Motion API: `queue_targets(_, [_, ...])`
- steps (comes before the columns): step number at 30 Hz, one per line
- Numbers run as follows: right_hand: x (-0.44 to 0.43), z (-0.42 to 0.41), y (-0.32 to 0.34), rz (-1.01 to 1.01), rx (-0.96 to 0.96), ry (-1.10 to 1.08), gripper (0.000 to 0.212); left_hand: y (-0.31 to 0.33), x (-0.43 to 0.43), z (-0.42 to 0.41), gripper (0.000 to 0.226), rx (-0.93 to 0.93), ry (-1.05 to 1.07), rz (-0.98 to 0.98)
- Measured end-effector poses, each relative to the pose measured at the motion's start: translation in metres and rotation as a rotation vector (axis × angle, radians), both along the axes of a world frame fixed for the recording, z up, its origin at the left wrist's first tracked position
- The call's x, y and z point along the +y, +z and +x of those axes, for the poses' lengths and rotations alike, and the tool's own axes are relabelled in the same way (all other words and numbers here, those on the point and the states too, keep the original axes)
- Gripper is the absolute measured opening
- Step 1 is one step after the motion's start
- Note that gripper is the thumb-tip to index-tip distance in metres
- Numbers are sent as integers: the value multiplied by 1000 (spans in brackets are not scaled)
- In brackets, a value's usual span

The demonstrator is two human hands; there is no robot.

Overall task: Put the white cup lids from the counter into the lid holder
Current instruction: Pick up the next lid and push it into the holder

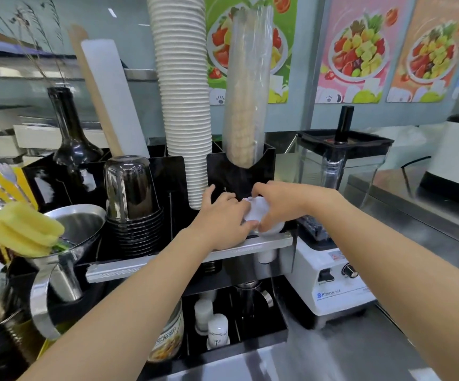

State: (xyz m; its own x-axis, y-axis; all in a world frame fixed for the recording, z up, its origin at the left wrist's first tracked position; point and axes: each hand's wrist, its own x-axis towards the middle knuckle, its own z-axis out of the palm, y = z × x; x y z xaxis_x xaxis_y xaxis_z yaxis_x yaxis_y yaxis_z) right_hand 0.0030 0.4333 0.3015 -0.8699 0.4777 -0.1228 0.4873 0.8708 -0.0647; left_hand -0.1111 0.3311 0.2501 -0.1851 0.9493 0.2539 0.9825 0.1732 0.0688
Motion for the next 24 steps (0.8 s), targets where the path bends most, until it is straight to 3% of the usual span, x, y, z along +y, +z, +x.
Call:
queue_targets(10, [-2, -23, -5, -63, -278, 41, 56, -6, 5, -3, 44, 127, -54, -135])
queue_targets(19, [6, -32, -18, -24, -291, 58, 64, 7, 12, 5, 42, 203, 13, -268])
queue_targets(24, [4, -34, -19, -32, -318, 46, 74, 4, 10, 6, 44, 168, -10, -225])
